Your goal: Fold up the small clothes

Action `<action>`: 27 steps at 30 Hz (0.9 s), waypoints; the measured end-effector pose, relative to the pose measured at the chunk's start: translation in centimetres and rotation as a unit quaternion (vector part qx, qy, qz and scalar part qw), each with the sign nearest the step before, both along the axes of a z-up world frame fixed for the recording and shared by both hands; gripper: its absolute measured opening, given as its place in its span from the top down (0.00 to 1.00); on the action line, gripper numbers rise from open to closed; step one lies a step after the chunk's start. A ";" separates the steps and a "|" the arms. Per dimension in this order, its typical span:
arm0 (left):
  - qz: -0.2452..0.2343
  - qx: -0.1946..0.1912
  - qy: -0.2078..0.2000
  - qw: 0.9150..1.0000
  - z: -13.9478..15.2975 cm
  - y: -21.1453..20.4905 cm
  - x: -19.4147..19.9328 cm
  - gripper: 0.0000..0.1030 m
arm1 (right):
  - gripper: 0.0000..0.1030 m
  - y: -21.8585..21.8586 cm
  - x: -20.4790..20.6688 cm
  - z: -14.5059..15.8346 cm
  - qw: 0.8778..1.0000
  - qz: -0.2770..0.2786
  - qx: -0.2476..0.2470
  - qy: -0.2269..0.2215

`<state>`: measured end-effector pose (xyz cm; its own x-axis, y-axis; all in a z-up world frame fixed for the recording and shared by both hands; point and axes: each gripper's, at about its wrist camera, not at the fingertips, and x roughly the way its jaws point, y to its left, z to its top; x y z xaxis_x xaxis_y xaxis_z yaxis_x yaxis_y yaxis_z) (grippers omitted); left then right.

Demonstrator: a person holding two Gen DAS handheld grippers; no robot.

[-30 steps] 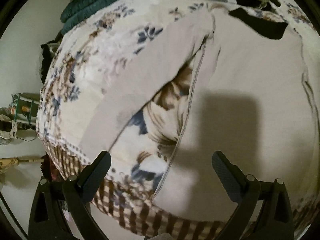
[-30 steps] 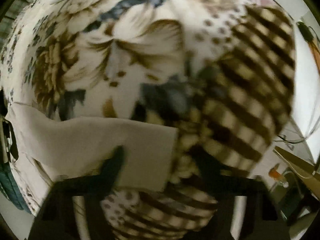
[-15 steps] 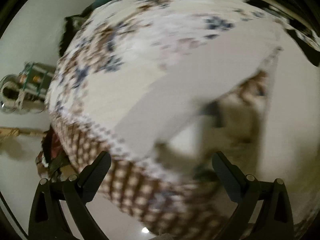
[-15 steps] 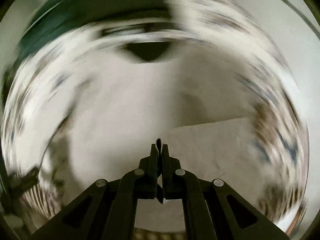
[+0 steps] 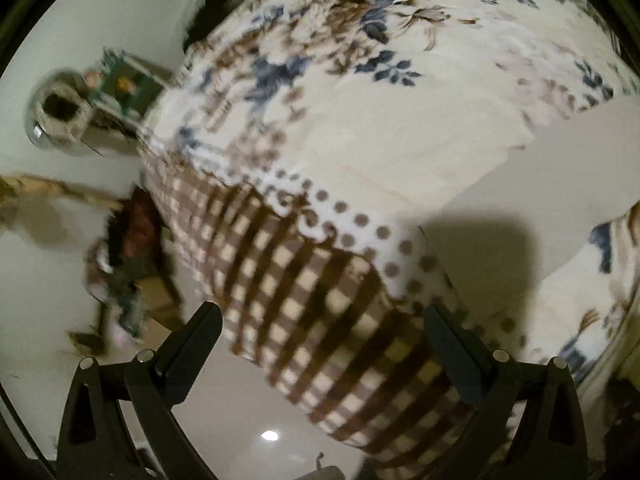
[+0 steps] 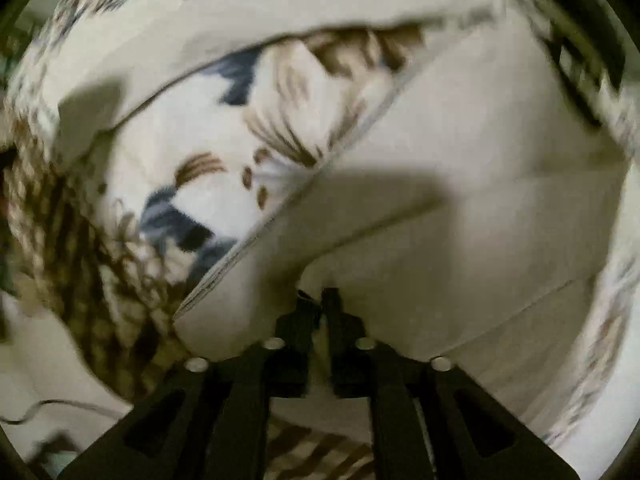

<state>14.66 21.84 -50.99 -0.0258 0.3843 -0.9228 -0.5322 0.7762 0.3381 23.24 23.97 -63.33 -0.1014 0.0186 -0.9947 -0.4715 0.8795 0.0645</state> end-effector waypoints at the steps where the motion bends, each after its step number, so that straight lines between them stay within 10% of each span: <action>1: 0.006 -0.018 -0.008 1.000 -0.1 0.4 -0.1 0.00 | 0.47 -1.5 0.8 0.0 0.999 -0.033 0.027 0.024; 2: 0.017 -0.048 -0.025 0.998 -0.3 1.2 -0.2 0.00 | 0.35 -3.1 1.5 0.1 0.995 -0.067 0.055 0.040; 7: 0.066 -0.154 -0.081 0.983 -2.0 3.6 -0.3 0.00 | 0.34 -10.7 2.9 1.1 0.981 -0.180 0.070 0.036; 13: 0.103 -0.299 -0.131 0.940 -5.7 3.7 2.4 0.15 | 0.34 -17.4 2.1 0.7 0.959 -0.278 0.033 0.040; 14: 0.096 -0.296 -0.130 0.942 -6.1 3.2 3.3 0.21 | 0.34 -18.5 2.0 0.2 0.954 -0.295 0.032 0.042; 16: 0.077 -0.261 -0.118 0.955 -6.6 2.3 5.0 0.73 | 0.34 -19.7 1.8 -0.3 0.948 -0.313 0.030 0.044; 18: 0.062 -0.234 -0.121 0.963 -5.9 1.5 6.0 0.95 | 0.34 -20.9 1.5 -0.6 0.944 -0.328 0.024 0.039; 23: -0.092 -0.139 -0.155 0.974 1.7 -6.1 7.8 0.95 | 0.34 -23.2 0.1 -0.7 0.934 -0.353 0.028 0.034; 27: -0.258 -0.151 -0.158 0.941 5.7 -17.4 8.0 0.95 | 0.34 -28.7 -1.7 0.1 0.921 -0.387 0.027 0.039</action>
